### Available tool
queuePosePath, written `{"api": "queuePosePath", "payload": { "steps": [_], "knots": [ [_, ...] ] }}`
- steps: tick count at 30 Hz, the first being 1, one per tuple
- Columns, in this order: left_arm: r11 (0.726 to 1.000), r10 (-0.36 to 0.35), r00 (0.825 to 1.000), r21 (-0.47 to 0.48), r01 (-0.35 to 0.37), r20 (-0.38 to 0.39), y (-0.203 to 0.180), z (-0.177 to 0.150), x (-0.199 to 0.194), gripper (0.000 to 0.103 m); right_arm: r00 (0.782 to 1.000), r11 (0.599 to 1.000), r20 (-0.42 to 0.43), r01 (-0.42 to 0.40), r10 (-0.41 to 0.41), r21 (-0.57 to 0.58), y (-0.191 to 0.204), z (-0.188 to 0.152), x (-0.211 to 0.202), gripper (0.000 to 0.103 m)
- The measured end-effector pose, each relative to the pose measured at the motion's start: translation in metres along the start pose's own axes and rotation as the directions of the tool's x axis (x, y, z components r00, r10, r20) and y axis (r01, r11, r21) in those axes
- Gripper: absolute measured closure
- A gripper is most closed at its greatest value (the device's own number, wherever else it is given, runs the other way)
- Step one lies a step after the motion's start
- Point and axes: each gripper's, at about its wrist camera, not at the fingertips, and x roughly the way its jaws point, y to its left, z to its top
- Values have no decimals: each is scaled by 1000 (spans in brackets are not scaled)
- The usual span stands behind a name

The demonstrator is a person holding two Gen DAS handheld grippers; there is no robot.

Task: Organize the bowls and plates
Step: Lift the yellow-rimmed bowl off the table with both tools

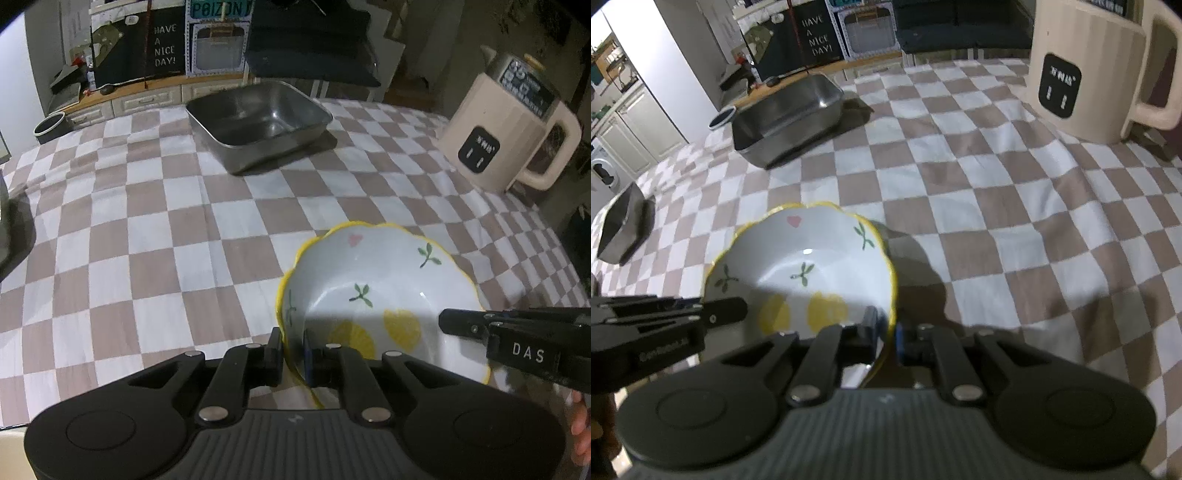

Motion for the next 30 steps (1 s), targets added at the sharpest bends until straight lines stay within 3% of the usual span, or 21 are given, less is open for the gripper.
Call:
{"api": "queuePosePath", "payload": {
  "steps": [13,20,30],
  "knots": [
    [1000,20,990,-8,-19,141,0,-1,-61,94,990,997,129,-54,61,-58,15,-2,-50,92],
    [1000,19,970,-5,-19,243,0,-8,-112,94,960,992,255,-100,115,-72,24,-9,-93,92],
    [998,53,935,-35,-43,350,20,-31,-177,94,926,981,331,-149,182,-120,59,-23,-133,92]
  ]
}}
